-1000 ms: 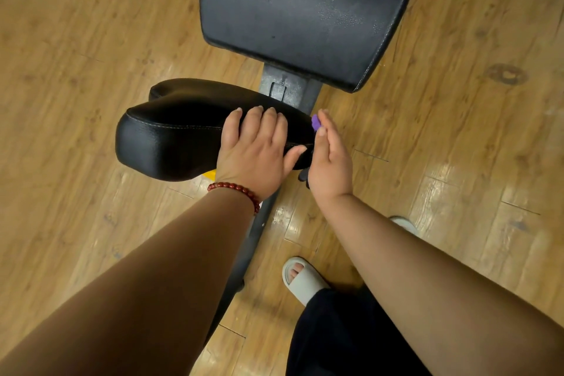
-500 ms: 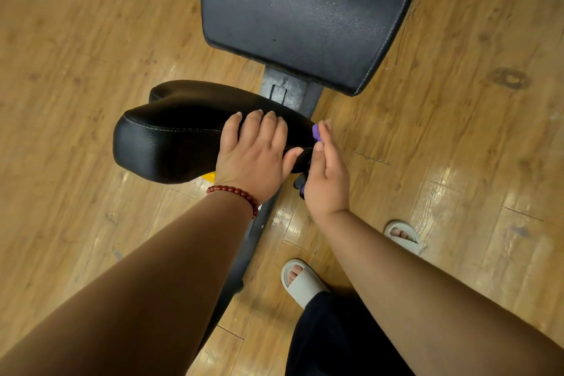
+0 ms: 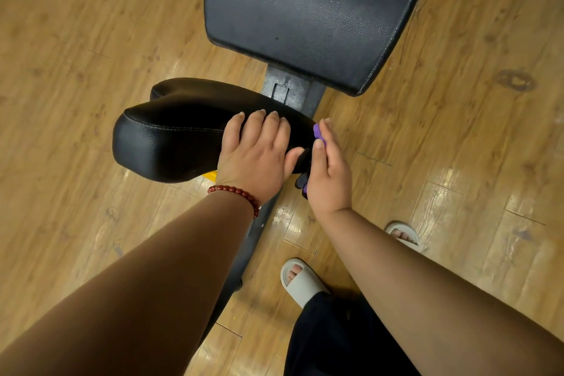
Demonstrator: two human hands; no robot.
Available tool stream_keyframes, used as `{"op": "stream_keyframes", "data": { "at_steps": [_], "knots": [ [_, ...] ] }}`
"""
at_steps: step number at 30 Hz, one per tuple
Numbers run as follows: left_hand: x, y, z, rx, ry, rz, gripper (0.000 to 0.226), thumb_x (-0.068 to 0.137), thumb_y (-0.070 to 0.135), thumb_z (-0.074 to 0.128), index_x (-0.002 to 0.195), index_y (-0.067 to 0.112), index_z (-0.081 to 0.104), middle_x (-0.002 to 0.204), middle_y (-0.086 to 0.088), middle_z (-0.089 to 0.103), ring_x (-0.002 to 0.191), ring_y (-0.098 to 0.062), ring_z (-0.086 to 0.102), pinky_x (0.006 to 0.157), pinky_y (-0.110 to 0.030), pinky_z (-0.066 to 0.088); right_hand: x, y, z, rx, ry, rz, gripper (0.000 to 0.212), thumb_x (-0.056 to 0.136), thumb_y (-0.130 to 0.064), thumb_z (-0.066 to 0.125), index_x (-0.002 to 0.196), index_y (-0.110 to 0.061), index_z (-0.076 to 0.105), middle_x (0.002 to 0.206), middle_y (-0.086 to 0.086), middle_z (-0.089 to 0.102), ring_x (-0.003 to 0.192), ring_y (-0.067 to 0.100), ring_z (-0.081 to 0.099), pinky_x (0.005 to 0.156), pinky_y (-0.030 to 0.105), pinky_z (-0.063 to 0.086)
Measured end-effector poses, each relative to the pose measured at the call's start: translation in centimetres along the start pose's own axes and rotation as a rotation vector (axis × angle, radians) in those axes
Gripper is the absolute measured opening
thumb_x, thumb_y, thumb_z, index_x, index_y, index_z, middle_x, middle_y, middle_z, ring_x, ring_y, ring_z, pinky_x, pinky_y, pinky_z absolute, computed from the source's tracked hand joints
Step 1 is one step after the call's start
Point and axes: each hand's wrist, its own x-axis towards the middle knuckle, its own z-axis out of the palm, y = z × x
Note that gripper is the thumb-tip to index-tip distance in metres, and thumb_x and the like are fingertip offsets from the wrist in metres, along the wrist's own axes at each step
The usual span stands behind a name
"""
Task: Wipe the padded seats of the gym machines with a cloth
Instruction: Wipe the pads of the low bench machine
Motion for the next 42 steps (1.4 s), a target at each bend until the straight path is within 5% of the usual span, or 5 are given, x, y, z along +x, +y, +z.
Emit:
{"op": "stream_keyframes", "data": {
  "at_steps": [5, 16, 28, 35, 42],
  "knots": [
    [-0.1, 0.0, 0.1, 0.012, -0.014, 0.003, 0.067, 0.101, 0.045, 0.006, 0.125, 0.012, 0.059, 0.125, -0.005, 0.063, 0.121, -0.026, 0.054, 0.106, -0.044, 0.022, 1.8, 0.4, -0.1, 0.025, 0.035, 0.077, 0.039, 0.105, -0.018, 0.034, 0.142, -0.009, 0.044, 0.149, 0.004, 0.043, 0.135, 0.003, 0.035, 0.1, -0.001, 0.026],
    [-0.1, 0.2, -0.2, -0.004, -0.064, -0.006, 0.069, 0.102, 0.044, 0.003, 0.126, 0.012, 0.059, 0.125, -0.006, 0.062, 0.122, -0.027, 0.053, 0.106, -0.044, 0.022, 2.7, 0.7, -1.4, -0.234, 0.022, 0.045, 0.038, 0.104, -0.023, 0.039, 0.139, -0.013, 0.051, 0.136, 0.006, 0.057, 0.118, 0.009, 0.052, 0.075, -0.008, 0.029],
    [-0.2, 0.9, -1.8, -0.006, -0.209, -0.085, 0.063, 0.1, 0.046, 0.013, 0.129, 0.015, 0.059, 0.129, -0.005, 0.062, 0.126, -0.027, 0.051, 0.108, -0.044, 0.017, 2.6, -1.6, -9.7, -0.645, -0.126, -0.097, 0.055, 0.093, -0.029, 0.063, 0.142, -0.012, 0.046, 0.142, 0.007, 0.051, 0.128, 0.02, 0.049, 0.1, 0.017, 0.034],
    [-0.1, 2.0, -4.5, -0.075, -0.334, -0.17, 0.062, 0.1, 0.049, 0.007, 0.152, 0.02, 0.024, 0.157, -0.003, 0.027, 0.147, -0.025, 0.015, 0.117, -0.047, -0.003, 2.0, -4.5, -14.3, -0.903, -0.254, -0.376, 0.05, 0.094, -0.014, 0.058, 0.142, -0.009, 0.046, 0.147, 0.008, 0.045, 0.135, 0.022, 0.044, 0.107, 0.023, 0.03],
    [0.4, 6.3, -9.3, -0.265, -0.334, -0.103, 0.058, 0.101, 0.048, 0.01, 0.154, 0.023, 0.013, 0.161, -0.003, 0.014, 0.149, -0.024, 0.005, 0.119, -0.047, 0.0, 0.7, -7.0, -18.6, -1.094, -0.223, -0.602, 0.055, 0.066, 0.0, 0.082, 0.119, 0.003, 0.065, 0.121, 0.021, 0.065, 0.108, 0.037, 0.065, 0.088, 0.049, 0.05]
  ]
}}
